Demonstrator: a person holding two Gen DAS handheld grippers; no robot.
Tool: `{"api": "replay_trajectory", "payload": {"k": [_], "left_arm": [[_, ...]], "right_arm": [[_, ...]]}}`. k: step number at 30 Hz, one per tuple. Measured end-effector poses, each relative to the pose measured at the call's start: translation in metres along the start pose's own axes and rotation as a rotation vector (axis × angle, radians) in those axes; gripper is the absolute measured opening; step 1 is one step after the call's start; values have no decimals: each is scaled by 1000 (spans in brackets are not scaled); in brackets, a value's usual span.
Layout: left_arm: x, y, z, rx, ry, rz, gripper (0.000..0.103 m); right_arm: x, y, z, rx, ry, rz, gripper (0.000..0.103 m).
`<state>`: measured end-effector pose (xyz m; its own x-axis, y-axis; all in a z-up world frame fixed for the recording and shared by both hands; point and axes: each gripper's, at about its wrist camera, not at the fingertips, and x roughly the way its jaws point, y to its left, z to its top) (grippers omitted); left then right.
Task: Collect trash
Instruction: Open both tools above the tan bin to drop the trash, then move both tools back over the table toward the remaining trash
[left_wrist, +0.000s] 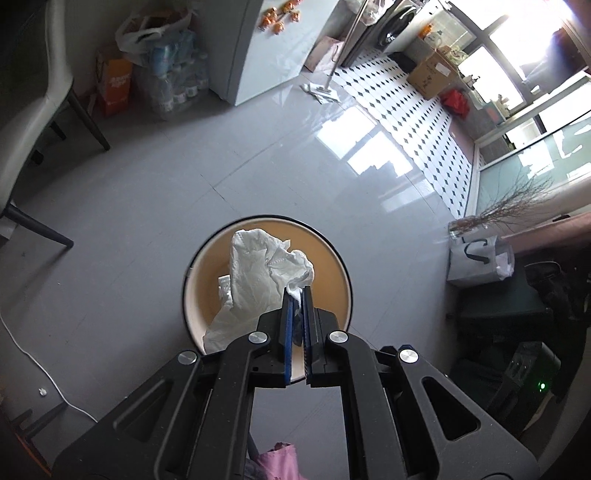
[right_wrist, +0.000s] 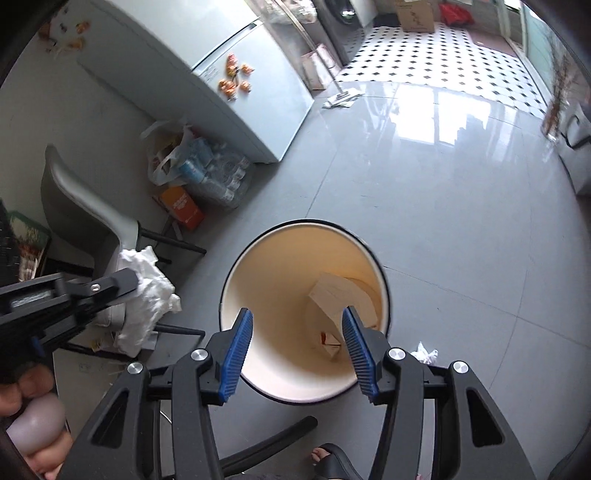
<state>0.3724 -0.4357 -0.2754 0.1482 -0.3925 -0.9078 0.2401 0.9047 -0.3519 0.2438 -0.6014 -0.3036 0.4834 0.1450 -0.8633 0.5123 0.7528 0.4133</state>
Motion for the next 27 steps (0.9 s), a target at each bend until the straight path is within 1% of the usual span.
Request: {"api": "replay_trajectory", "payload": {"k": [1, 2, 3, 4, 5, 9, 14, 15, 16, 18, 20, 23, 25, 27], "left_arm": [[4, -1, 0, -9, 13, -15, 9], [6, -2, 1, -16, 24, -20, 19], [8, -3, 1, -28, 33, -26, 27], [7, -3, 1, -39, 34, -36, 47], [4, -3, 1, -48, 29, -47, 63], [-14, 6, 3, -72, 11, -32, 64], [-57, 16, 6, -50, -40, 23, 65], [-71, 19, 6, -48, -55, 42, 66], [-82, 19, 7, -48, -66, 47, 69], [-110, 21, 8, -38, -109, 51, 76], [-133, 25, 8, -28, -149, 64, 82], [-176, 34, -1, -14, -216, 54, 85], [-209, 46, -12, -15, -270, 54, 87], [-235, 60, -22, -30, -314, 57, 87]], "right_arm": [[-3, -3, -2, 3, -1, -5, 51], [-6, -5, -4, 5, -2, -9, 51], [-8, -9, -5, 6, -3, -13, 51], [-8, -10, -4, 8, -4, -15, 51], [-9, -11, -4, 12, -5, -16, 51], [-10, -12, -4, 22, 2, -4, 51], [-18, 11, -5, 0, 20, 31, 51], [-20, 15, -5, -3, 18, 39, 55], [-27, 23, -5, -7, 6, 56, 61], [-43, 40, -5, -23, -26, 71, 68], [-54, 53, -6, -36, -39, 87, 68], [-74, 77, -8, -69, -55, 94, 68], [-91, 92, -9, -98, -77, 98, 75], [-110, 110, -11, -125, -107, 117, 81]]}}
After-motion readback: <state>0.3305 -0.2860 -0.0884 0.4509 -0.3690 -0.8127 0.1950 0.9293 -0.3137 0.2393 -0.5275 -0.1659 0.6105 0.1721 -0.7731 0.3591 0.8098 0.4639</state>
